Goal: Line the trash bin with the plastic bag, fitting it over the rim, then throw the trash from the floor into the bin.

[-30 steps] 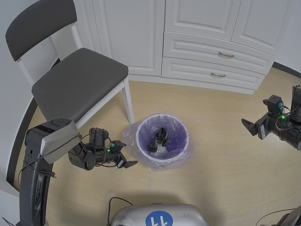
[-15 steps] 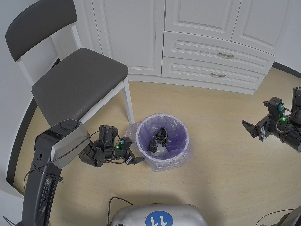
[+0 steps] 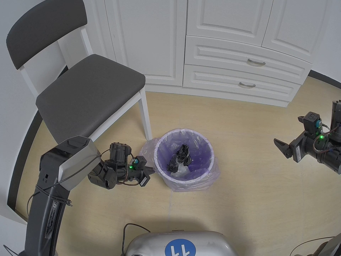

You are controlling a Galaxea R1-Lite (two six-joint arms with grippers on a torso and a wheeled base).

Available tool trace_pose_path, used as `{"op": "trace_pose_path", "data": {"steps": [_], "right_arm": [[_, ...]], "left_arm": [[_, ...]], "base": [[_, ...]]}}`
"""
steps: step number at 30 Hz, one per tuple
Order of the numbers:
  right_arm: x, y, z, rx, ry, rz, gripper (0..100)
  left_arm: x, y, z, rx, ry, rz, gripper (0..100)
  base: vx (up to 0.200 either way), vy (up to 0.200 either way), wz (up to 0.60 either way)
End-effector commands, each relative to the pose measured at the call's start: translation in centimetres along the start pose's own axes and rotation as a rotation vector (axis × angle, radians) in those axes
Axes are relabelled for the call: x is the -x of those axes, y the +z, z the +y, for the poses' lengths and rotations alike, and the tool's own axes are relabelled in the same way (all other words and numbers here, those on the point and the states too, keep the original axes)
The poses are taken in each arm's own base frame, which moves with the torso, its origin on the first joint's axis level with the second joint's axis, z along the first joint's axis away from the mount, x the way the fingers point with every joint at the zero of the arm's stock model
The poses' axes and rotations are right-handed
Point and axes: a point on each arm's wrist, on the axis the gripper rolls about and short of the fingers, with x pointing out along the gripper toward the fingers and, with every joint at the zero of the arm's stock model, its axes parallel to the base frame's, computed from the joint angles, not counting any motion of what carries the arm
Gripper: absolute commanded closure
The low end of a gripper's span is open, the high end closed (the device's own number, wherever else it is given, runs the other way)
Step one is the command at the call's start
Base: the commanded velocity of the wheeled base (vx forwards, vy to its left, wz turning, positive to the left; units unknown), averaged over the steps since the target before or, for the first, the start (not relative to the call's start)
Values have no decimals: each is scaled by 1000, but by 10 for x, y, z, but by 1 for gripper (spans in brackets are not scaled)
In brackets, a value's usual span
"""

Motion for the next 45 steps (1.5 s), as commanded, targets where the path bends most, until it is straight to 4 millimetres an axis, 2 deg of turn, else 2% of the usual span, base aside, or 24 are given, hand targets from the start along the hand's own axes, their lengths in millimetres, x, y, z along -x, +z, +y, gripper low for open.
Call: {"op": "trace_pose_path", "data": {"steps": [1,6,10,13,21,32,37,45], "right_arm": [[0,0,0,0,1,1,0],[-2,-2,1,5,7,11,0],[-5,-4,3,10,13,25,0],[-4,-8,5,13,22,37,0],[-6,-17,8,14,65,56,0],[-10,-26,11,15,75,90,0],[-9,-28,11,17,77,94,0],[-6,-27,10,15,71,90,0]], "left_arm": [[2,-2,5,8,8,5,100],[1,-4,23,46,23,24,100],[-18,-10,41,50,39,21,100],[-27,-14,46,65,27,42,100],[-42,-21,36,74,-15,79,100],[-61,-27,39,73,-22,76,100],[-65,-33,31,99,-67,113,100],[-64,-34,29,112,-83,128,100]], "base": [[0,0,0],[0,0,0],[0,0,0],[0,0,0],[0,0,0],[0,0,0],[0,0,0],[0,0,0]]}}
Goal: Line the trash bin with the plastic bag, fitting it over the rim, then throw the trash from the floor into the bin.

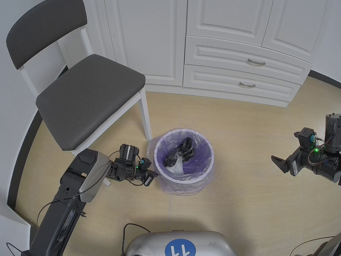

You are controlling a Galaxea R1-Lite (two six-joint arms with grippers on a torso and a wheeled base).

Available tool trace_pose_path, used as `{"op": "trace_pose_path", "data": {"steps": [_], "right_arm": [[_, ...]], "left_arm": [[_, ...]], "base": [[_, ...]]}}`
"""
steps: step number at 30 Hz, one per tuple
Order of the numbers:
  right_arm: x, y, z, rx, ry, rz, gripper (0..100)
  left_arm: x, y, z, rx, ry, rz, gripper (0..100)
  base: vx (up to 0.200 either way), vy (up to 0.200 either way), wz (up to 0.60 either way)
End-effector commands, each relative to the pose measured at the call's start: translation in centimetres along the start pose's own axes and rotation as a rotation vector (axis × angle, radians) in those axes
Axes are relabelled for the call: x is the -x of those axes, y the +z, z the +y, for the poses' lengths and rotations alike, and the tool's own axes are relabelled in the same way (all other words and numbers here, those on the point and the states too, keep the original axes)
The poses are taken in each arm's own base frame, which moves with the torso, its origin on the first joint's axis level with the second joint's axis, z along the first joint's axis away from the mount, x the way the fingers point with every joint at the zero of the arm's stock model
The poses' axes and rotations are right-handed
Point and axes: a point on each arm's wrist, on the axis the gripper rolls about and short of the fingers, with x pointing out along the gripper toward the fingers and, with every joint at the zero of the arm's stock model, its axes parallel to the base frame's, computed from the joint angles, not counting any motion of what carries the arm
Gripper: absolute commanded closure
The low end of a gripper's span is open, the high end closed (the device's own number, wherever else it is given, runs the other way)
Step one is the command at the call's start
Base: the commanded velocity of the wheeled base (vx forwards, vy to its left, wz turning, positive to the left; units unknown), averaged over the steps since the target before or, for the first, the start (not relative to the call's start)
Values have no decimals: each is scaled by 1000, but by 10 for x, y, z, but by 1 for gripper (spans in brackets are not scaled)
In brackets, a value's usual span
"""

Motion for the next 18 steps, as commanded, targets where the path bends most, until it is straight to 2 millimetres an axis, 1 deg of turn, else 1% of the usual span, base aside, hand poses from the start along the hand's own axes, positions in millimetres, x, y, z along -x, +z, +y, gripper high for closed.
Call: {"op": "trace_pose_path", "data": {"steps": [1,2,3,8,12,14,15,16,18], "right_arm": [[1,0,-1,1,-4,-2,0],[1,0,-1,1,-3,-3,0],[1,0,-1,1,-3,-3,0],[5,1,-2,-1,-8,-12,0],[8,2,-3,-2,-11,-19,0],[9,2,-3,-3,-13,-23,0],[9,2,-3,-3,-14,-24,0],[11,1,-3,-4,-16,-27,0],[14,1,-3,-4,-16,-31,0]], "left_arm": [[-1,-1,-2,3,-17,-4,100],[-1,-1,-2,6,-21,-6,100],[-1,-1,-2,6,-21,-6,0],[-1,1,-2,12,-31,-16,0],[8,6,6,9,-15,-28,0],[20,17,13,1,-1,-45,0],[23,18,12,4,-2,-43,0],[35,22,12,15,-3,-34,0],[49,25,11,20,-3,-22,0]], "base": [[0,0,0],[0,0,0],[0,0,0],[0,0,0],[0,0,0],[0,0,0],[0,0,0],[0,0,0],[0,0,0]]}}
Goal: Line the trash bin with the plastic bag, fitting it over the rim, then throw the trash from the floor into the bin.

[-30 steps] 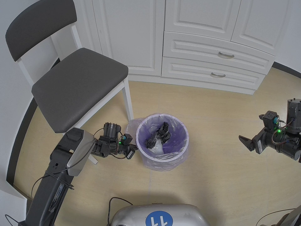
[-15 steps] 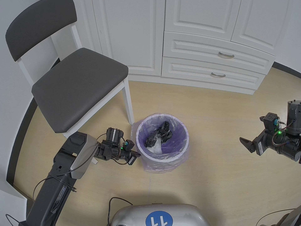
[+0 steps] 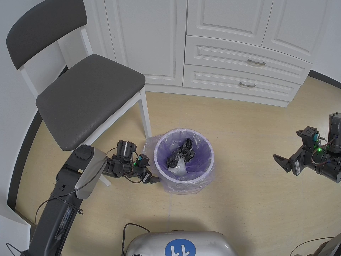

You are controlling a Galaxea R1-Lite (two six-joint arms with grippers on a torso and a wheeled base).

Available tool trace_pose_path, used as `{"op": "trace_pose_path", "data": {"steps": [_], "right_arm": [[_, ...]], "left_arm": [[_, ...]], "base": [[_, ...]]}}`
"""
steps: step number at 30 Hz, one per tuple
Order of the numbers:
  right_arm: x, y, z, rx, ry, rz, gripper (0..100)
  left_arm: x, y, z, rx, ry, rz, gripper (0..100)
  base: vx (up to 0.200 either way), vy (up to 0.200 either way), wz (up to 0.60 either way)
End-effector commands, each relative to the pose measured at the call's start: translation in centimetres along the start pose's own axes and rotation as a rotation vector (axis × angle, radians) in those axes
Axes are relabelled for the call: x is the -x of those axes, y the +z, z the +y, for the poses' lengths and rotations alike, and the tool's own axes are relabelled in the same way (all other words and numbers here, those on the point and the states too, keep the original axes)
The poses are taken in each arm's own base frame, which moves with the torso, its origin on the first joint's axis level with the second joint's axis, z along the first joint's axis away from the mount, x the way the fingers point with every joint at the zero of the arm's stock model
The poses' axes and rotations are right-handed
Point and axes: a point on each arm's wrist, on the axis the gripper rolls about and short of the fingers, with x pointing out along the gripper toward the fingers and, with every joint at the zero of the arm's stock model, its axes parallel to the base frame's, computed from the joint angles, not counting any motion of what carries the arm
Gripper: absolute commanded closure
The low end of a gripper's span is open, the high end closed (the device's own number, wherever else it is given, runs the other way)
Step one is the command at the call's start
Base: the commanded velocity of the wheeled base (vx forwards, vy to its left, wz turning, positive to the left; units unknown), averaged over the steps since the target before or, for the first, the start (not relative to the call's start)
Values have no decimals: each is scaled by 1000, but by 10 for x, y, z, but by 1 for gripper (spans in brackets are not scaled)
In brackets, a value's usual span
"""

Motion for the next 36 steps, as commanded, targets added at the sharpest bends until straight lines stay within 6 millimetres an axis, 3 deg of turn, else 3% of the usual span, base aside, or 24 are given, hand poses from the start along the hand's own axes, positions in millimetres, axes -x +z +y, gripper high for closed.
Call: {"op": "trace_pose_path", "data": {"steps": [1,3,4,7,18,23,29,33,36], "right_arm": [[8,-3,0,-1,-3,-10,0],[9,-4,1,0,-3,-9,0],[11,-5,1,-2,-3,-10,0],[17,-6,0,-4,-8,-22,0],[45,-15,-10,-46,-80,-67,0],[56,-20,-10,-115,-97,-86,0],[64,-23,-9,-211,-101,-109,0],[64,-25,-8,-241,-96,-109,0],[62,-26,-7,-258,-93,-102,0]], "left_arm": [[47,17,1,10,15,21,0],[53,17,1,8,15,29,0],[72,18,-6,11,10,48,0],[95,18,-21,22,2,68,0],[136,20,-50,-24,68,-11,0],[136,22,-47,-56,132,-88,0],[133,26,-22,23,279,-164,0],[112,27,-8,43,347,-171,0],[84,24,0,39,427,-157,0]], "base": [[0,0,0],[0,0,0],[0,0,0],[0,0,0],[0,0,0],[0,0,0],[0,0,0],[0,0,0],[0,0,0]]}}
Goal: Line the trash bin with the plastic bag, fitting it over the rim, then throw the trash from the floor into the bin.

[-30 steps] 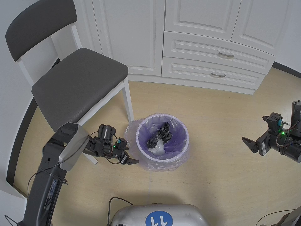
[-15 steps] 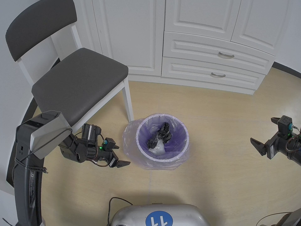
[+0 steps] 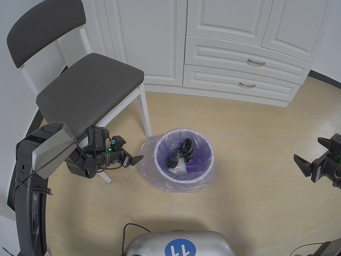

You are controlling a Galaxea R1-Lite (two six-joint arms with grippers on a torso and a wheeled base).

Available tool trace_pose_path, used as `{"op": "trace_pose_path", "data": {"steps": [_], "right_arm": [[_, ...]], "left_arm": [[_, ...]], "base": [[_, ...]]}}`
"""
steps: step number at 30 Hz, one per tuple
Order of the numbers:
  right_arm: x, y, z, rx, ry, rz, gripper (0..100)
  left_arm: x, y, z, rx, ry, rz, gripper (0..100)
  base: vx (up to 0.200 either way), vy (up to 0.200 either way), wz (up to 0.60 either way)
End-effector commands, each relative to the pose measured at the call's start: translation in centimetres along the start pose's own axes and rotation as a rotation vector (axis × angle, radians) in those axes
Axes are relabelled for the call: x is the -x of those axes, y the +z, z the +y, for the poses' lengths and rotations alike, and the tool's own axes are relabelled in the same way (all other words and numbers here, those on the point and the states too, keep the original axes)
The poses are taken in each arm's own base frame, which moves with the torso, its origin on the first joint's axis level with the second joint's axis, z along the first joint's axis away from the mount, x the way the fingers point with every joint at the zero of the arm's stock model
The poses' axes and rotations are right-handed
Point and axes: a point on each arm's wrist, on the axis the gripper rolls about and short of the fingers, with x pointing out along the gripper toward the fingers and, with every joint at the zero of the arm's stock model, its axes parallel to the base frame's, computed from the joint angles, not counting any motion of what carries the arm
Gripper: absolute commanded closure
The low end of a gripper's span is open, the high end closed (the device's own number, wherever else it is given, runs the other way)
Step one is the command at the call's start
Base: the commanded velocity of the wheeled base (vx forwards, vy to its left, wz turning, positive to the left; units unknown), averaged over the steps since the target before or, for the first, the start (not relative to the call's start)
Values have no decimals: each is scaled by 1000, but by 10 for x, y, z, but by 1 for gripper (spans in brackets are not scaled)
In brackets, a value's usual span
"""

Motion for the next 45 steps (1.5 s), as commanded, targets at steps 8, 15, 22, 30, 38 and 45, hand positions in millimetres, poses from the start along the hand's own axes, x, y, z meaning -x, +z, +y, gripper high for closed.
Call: {"op": "trace_pose_path", "data": {"steps": [8,15,22,30,38,45], "right_arm": [[9,-3,1,-47,6,-26,0],[16,-10,4,-132,26,-59,0],[22,-14,5,-153,88,-81,0],[22,-16,6,-147,97,-76,0],[21,-17,7,-144,125,-70,0],[22,-17,7,-144,125,-68,0]], "left_arm": [[-76,-36,-8,0,97,38,0],[-96,-45,-19,-16,131,43,0],[-126,-44,-24,-23,154,93,0],[-137,-59,-54,-21,27,222,0],[-136,-66,-48,-16,29,222,0],[-128,-52,-26,-17,126,206,0]], "base": [[0,0,0],[0,0,0],[0,0,0],[0,0,0],[0,0,0],[0,0,0]]}}
